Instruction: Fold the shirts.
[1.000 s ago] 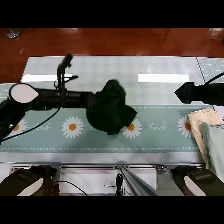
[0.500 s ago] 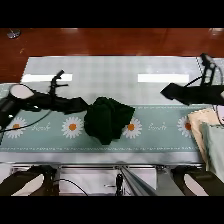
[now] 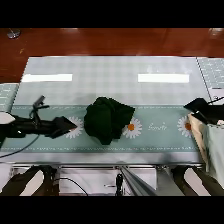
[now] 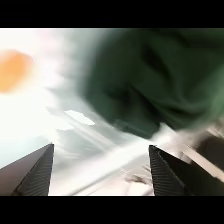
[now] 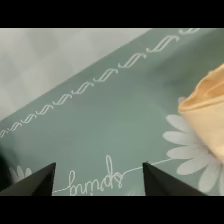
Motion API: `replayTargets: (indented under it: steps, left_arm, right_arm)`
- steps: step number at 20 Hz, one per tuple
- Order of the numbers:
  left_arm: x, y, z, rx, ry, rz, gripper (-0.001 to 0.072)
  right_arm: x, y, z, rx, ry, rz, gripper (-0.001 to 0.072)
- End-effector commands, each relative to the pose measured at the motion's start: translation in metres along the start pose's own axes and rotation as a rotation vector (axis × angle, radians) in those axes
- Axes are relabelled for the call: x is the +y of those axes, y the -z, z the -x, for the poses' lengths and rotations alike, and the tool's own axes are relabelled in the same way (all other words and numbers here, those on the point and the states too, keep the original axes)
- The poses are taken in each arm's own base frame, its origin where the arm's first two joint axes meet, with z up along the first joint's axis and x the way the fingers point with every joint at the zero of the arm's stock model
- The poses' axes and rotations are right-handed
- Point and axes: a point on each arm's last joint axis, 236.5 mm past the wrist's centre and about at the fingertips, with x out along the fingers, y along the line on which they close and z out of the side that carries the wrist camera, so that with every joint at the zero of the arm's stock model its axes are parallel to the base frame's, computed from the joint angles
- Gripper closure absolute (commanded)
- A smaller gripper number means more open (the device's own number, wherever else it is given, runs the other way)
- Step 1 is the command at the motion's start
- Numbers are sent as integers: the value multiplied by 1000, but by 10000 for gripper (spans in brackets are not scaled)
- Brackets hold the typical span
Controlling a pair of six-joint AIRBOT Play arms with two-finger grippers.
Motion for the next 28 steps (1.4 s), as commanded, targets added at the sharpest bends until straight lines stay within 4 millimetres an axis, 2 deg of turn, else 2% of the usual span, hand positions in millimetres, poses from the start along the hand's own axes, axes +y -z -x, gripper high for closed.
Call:
replayTargets:
  steps: [1, 6, 11, 12, 13, 14, 17, 20, 25, 28]
  left_arm:
    - [-8, 29, -47, 2, 70, -1, 5]
    - [-14, 12, -82, -96, -17, -15, 6]
    - [-35, 1, -113, -40, -38, -83, 16]
    - [-39, 1, -117, -13, -34, -98, 159]
    - [-46, 0, -119, 18, -19, -144, 624]
    - [-54, -3, -117, 34, 1, -178, 672]
    - [-78, -20, -97, 37, 74, -217, 672]
    - [-84, -30, -80, 40, 114, -218, 673]
    - [-83, -31, -77, 43, 119, -207, 672]
    - [-83, -29, -77, 49, 122, -207, 673]
  right_arm:
    - [7, 36, -36, 59, -71, -12, 90]
    - [45, 54, -52, 81, -96, 111, 90]
    - [78, 64, -63, 60, -124, 139, 90]
    - [85, 69, -65, 63, -134, 152, 90]
    - [92, 73, -67, 65, -144, 172, 90]
    - [98, 78, -69, 70, -149, 180, 90]
    - [108, 96, -83, 123, -160, 179, 90]
    - [126, 112, -108, 201, -194, 173, 90]
    - [160, 131, -151, 343, -217, 191, 90]
    - [186, 140, -170, 389, -237, 221, 90]
